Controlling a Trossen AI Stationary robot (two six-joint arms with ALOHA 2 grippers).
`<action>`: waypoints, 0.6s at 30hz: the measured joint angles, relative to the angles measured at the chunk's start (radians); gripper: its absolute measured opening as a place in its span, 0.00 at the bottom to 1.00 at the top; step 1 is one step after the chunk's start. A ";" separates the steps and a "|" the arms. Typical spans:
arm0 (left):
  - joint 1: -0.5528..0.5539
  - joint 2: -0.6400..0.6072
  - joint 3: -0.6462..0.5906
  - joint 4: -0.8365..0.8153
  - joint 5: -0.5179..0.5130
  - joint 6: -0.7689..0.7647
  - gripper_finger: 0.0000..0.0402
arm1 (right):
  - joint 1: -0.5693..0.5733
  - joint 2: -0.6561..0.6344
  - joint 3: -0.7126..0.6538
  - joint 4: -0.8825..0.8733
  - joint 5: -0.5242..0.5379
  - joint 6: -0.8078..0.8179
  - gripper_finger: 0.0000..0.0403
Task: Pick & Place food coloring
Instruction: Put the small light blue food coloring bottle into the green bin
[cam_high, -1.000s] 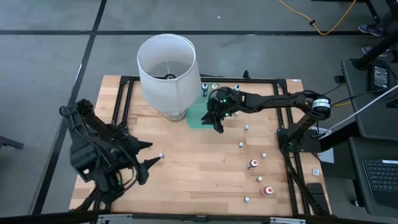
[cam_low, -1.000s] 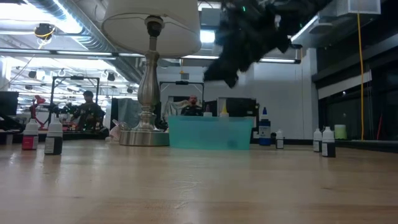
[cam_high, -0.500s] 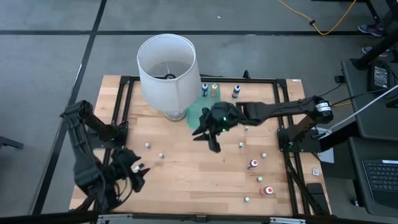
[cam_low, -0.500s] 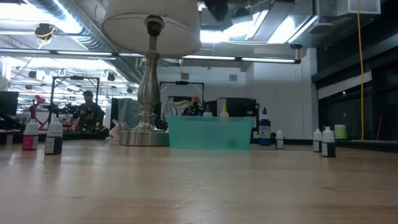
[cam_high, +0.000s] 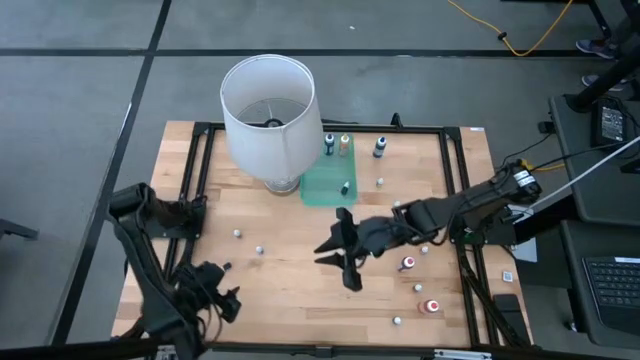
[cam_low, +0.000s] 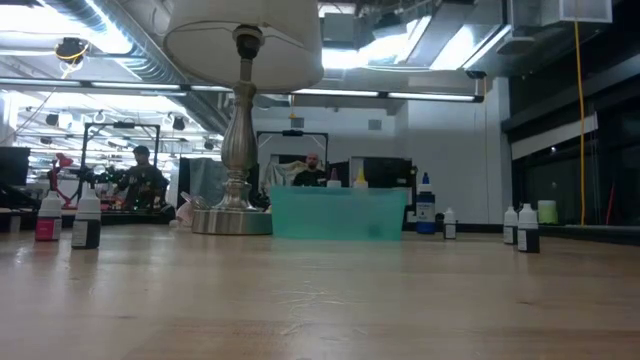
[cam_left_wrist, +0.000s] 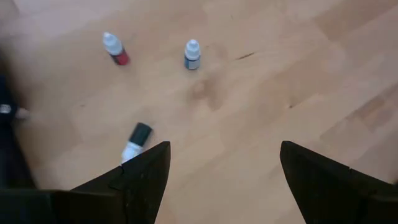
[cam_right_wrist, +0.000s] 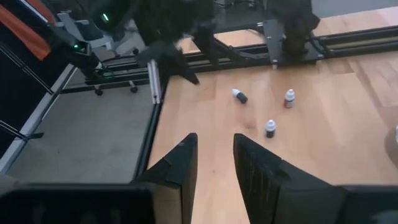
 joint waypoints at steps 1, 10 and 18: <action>0.011 0.024 0.000 0.011 -0.006 0.000 0.73 | 0.010 0.000 0.000 0.000 0.006 0.002 0.26; 0.112 0.241 0.000 0.105 -0.007 -0.011 0.73 | 0.065 0.000 0.000 -0.018 0.017 -0.076 0.26; 0.149 0.328 -0.001 0.130 -0.017 -0.010 0.73 | 0.075 0.000 -0.024 -0.059 0.017 -0.185 0.26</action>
